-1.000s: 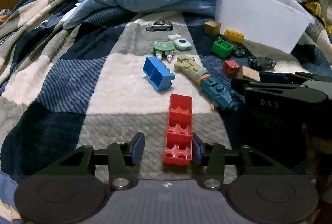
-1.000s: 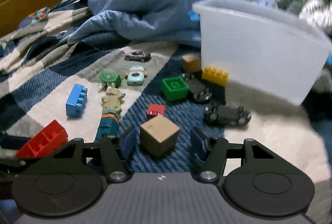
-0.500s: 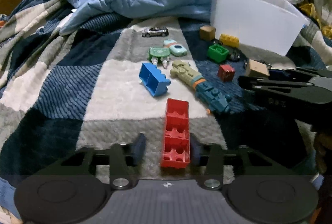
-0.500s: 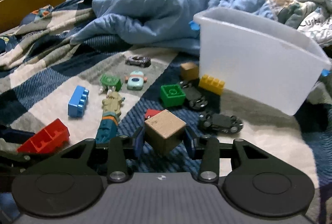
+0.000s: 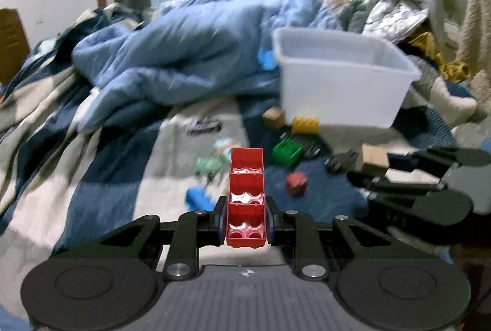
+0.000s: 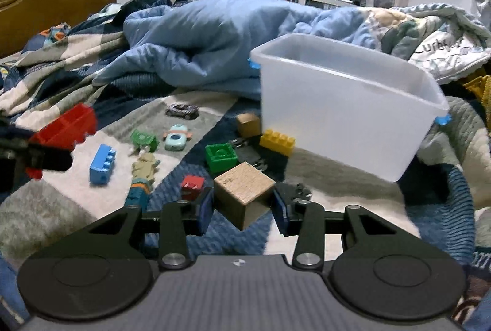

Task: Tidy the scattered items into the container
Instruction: 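Carry both toys to the white box and open both grippers inside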

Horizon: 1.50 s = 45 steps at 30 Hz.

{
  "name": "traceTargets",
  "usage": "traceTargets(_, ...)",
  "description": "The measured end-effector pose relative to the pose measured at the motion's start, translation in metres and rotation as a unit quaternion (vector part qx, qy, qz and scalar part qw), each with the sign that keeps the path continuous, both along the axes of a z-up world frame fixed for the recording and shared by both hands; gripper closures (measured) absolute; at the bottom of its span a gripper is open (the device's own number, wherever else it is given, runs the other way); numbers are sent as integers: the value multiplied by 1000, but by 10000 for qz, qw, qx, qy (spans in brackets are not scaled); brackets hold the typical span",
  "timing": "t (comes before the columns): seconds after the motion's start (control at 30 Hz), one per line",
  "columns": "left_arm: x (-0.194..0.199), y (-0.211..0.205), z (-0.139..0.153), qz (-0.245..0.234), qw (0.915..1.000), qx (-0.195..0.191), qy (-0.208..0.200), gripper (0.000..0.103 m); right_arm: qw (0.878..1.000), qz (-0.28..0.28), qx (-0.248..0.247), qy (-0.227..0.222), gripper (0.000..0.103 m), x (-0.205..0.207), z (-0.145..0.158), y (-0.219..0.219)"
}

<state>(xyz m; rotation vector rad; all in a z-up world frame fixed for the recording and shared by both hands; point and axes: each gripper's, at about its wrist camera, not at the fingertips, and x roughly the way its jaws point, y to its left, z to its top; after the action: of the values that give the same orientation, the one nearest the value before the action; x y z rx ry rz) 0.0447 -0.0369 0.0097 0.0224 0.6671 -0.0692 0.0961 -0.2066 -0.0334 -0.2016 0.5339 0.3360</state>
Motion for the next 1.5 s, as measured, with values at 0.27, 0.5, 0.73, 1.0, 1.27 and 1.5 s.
traceTargets(0.27,68,-38,40,-332,9980,-163,-515,76,9973,-472,58,-563,59,27,46,-44)
traceTargets(0.5,140,-75,66,-638,9937,-51,-920,76,9927,-769,47,-926,59,71,74,-71)
traceTargets(0.73,200,-96,64,-659,9941,-238,-829,76,9898,-861,85,-1132,59,117,86,-80)
traceTargets(1.0,260,-110,27,-619,9971,-278,-350,76,9907,-1120,160,-758,58,181,74,-87)
traceTargets(1.27,242,-98,24,-541,9973,-373,-315,38,9910,-1158,53,-664,30,186,63,-90)
traceTargets(1.5,172,-63,53,-133,9980,-34,-618,20,9919,-896,217,-875,22,145,81,-84)
